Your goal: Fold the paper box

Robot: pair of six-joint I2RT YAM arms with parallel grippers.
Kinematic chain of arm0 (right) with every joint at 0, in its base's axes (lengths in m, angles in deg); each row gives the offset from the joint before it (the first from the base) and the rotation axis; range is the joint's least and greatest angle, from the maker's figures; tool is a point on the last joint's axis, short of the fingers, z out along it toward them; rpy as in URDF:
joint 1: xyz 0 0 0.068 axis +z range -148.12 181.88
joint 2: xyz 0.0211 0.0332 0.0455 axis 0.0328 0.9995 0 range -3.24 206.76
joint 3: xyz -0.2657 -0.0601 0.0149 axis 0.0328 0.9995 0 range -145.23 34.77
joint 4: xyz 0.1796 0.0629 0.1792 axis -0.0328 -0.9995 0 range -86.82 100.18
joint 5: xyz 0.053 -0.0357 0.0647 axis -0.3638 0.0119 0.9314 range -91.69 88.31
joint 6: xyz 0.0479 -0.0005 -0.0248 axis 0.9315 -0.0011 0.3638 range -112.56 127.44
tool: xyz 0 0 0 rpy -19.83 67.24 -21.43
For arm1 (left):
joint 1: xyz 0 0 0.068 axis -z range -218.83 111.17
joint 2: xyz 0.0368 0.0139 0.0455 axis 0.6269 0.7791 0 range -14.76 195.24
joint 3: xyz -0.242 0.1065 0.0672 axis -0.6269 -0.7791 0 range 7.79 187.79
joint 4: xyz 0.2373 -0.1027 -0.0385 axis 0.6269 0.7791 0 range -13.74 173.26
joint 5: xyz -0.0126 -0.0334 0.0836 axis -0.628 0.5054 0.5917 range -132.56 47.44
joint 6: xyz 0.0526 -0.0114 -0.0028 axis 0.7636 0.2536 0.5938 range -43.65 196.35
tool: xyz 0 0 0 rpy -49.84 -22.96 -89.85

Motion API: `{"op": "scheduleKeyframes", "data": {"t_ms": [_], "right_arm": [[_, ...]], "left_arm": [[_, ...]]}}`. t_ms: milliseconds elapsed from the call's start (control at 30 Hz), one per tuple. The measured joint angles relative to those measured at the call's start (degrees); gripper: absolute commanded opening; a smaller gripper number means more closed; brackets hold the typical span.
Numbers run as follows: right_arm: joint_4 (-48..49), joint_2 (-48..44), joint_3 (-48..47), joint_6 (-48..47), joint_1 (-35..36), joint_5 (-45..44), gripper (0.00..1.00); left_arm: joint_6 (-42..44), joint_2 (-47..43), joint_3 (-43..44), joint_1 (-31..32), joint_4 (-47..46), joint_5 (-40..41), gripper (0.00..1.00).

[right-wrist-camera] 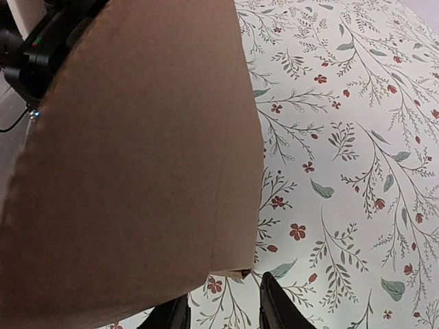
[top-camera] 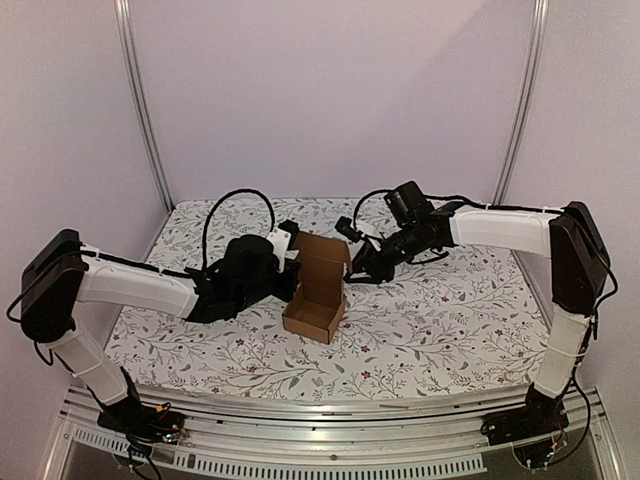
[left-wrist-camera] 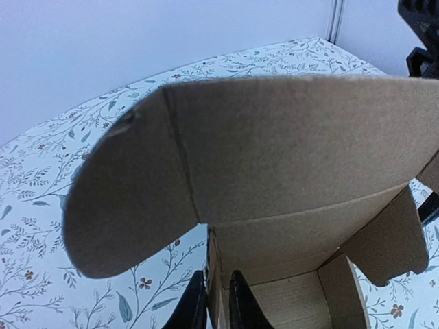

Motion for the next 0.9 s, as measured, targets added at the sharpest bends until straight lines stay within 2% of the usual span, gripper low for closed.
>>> {"op": "scheduleKeyframes", "data": {"t_ms": [167, 433, 667, 900], "right_arm": [[0.2, -0.37, 0.02, -2.27, 1.2, -0.37, 0.35], [0.22, -0.37, 0.11, -5.99, 3.5, -1.38, 0.32], [1.14, -1.38, 2.16, -7.69, 4.94, -2.29, 0.3], [1.73, -2.01, 3.74, -9.29, 5.81, -3.61, 0.3]], "left_arm": [[0.17, -0.13, -0.13, -0.63, 0.76, 0.04, 0.01], [-0.17, -0.33, -1.03, -0.9, -0.52, -1.18, 0.0], [-1.2, -2.67, -6.45, -0.9, -6.12, -2.08, 0.0], [-2.21, -4.22, -13.7, -0.87, -15.85, -2.62, 0.0]]}}
